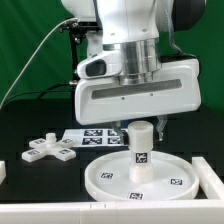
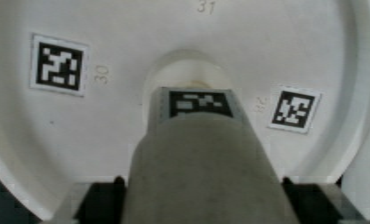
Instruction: Assemble round table
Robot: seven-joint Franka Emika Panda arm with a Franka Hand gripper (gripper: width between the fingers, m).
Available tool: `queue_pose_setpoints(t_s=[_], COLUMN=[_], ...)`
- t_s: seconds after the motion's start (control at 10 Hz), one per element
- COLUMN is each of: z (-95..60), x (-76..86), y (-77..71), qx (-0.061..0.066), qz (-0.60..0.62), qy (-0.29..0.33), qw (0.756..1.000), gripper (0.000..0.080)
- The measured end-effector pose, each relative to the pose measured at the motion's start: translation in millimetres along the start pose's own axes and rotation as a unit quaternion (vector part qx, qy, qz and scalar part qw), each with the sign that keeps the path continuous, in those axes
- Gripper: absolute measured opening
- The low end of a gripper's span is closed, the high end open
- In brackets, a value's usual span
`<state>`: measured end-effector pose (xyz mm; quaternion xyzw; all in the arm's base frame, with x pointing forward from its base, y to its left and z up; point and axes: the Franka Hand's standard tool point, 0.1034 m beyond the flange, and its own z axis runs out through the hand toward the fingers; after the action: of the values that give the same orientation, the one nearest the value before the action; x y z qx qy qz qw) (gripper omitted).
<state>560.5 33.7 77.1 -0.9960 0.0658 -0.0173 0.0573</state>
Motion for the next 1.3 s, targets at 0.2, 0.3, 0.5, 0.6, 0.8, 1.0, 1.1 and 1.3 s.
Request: queue_pose_setpoints(t_s=[0.2,0.3,0.5,0.6,0.8,1.0,1.1,1.3], z=[0.4,0.7,3.0,3.5,3.8,4.1,4.2,-0.3], x=[0.9,1.1,0.3,0.4,0.1,-0.5,-0.5,0.4], y=[1.3,1.3,-3.1,-2.4,-0.1,-1.4,-1.5,-5.2], qx=[0.000,0.001,0.013,0.023,0.046,0.050,0.050,0.043], qz=[0.105,0.181,0.343,0.409,0.509,0.531,0.520,0.417], qy=[0.008,0.017,0.029,0.026,0.019,0.016,0.017,-0.010], qw=[0.994,0.983,0.939,0.912,0.859,0.846,0.852,0.908], gripper=[0.0411,0.0411,0.0412,0.0412,0.0412,0.0412,0.0502,0.0635])
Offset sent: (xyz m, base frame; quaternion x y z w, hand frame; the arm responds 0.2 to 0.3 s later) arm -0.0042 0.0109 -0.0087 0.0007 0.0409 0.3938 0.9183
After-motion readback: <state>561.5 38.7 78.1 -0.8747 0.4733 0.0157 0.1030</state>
